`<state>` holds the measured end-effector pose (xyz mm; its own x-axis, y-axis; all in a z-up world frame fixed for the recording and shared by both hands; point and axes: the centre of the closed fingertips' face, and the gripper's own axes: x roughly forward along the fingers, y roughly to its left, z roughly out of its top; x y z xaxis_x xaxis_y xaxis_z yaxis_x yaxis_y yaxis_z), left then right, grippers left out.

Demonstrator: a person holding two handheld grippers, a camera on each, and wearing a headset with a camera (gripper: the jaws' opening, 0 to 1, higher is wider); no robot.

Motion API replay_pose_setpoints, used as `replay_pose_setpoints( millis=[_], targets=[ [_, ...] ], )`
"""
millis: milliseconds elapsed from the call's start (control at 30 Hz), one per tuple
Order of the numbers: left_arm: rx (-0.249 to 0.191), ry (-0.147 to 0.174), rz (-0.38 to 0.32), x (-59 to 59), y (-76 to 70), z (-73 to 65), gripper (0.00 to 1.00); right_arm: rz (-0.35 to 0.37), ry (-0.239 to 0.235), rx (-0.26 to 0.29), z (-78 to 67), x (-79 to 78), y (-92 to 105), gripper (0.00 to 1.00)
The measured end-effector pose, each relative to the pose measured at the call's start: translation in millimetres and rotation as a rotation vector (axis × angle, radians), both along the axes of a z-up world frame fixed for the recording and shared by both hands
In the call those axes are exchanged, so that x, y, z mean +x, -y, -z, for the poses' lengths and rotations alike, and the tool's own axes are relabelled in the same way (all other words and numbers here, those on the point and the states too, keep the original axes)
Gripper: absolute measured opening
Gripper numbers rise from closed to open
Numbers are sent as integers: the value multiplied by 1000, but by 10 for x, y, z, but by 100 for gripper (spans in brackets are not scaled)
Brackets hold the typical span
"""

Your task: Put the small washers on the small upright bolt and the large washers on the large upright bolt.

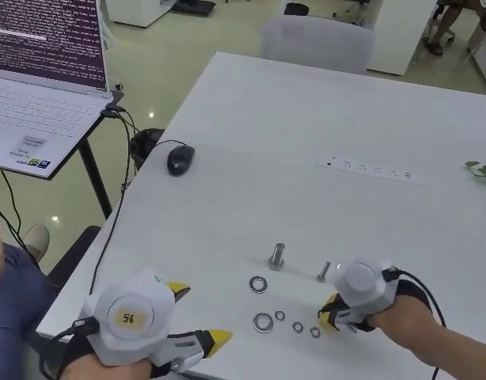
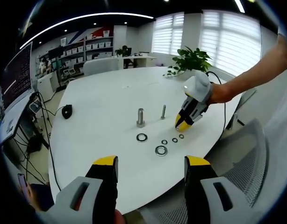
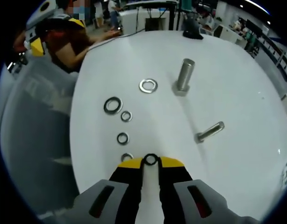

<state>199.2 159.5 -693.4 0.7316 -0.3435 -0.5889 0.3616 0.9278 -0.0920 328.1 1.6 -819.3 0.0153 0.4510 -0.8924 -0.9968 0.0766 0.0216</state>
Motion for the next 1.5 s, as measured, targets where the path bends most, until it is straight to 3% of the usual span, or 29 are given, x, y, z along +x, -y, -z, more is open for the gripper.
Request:
replay_pose_setpoints(
  millis=[533, 767, 1067, 1200, 1500],
  targets=[
    [-7, -2, -2, 1, -4, 13, 57, 48, 28, 28, -149, 96, 64, 14],
    [-9, 1, -5, 13, -18, 5, 57, 85, 74, 55, -366, 294, 102, 14],
    [-12, 6, -4, 46, -20, -4, 57, 60, 158, 72, -704, 623, -30, 14],
    [-14, 9, -5, 50, -24, -12, 57, 47, 167, 69, -734, 717, -115, 14],
    [-18, 10, -27, 39, -93, -11, 57, 12, 159, 32, -647, 715, -192, 14]
  ],
)
